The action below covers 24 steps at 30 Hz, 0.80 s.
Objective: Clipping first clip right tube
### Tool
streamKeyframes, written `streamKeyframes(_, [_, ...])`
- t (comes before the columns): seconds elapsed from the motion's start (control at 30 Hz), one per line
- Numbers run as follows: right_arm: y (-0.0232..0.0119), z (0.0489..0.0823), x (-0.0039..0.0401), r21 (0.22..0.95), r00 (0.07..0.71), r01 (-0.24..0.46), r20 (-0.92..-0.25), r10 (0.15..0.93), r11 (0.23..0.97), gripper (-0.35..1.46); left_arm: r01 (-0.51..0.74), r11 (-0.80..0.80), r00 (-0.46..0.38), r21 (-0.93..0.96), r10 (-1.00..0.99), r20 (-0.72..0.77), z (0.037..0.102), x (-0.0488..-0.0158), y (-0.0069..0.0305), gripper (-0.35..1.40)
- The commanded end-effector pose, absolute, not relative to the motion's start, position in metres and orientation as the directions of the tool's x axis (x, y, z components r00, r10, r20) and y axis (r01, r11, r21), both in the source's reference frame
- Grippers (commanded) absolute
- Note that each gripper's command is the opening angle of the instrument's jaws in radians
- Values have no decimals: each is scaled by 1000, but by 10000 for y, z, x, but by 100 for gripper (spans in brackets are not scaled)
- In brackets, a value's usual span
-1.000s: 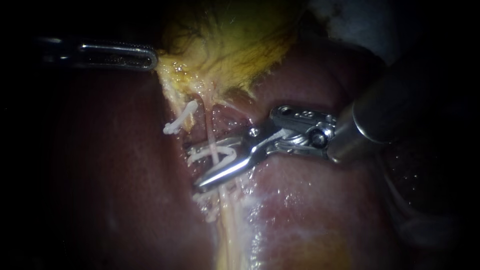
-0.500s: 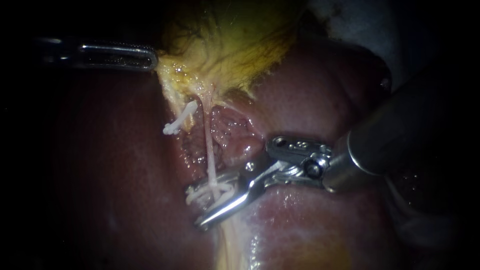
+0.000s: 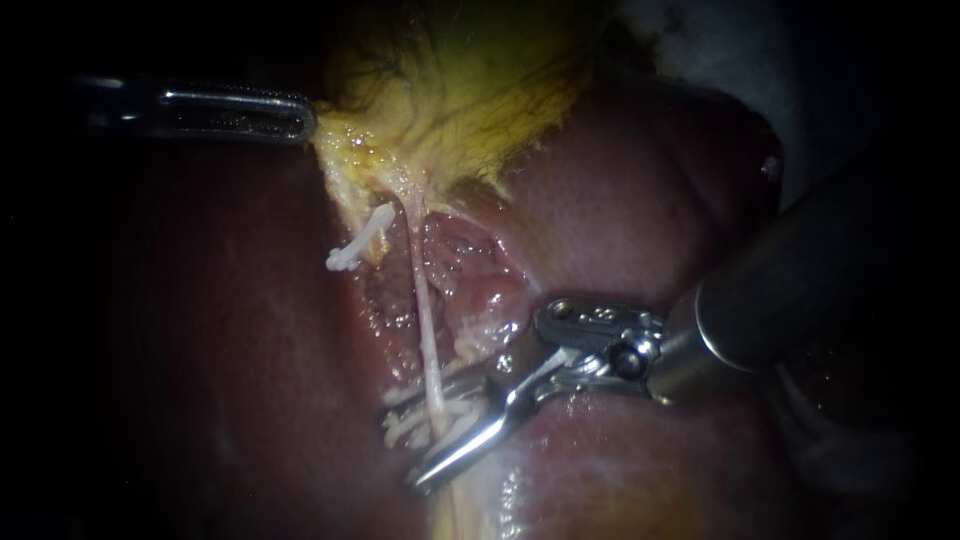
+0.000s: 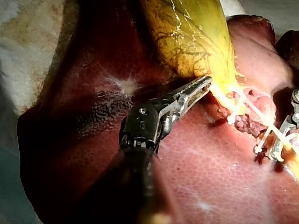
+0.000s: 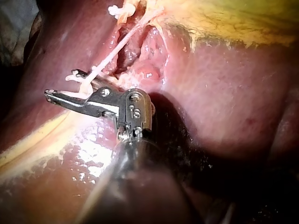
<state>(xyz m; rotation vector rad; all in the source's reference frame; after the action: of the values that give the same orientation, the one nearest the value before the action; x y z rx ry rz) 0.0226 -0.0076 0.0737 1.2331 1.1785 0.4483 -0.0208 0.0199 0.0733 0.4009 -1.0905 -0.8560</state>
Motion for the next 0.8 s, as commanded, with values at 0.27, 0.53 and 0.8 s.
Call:
streamKeyframes(0.27, [-71, 740, 227, 897, 394, 297, -428, 814, 328, 7, 405, 626, 195, 667, -771, 606, 733, -208, 199, -35])
streamKeyframes(0.53, [-66, 745, 227, 927, 388, 240, -364, 847, 289, -35, 405, 626, 195, 667, -771, 606, 733, -208, 198, -35])
streamKeyframes(0.8, [-63, 756, 223, 935, 394, 228, -345, 852, 273, -35, 405, 626, 195, 667, -771, 606, 732, -208, 198, -35])
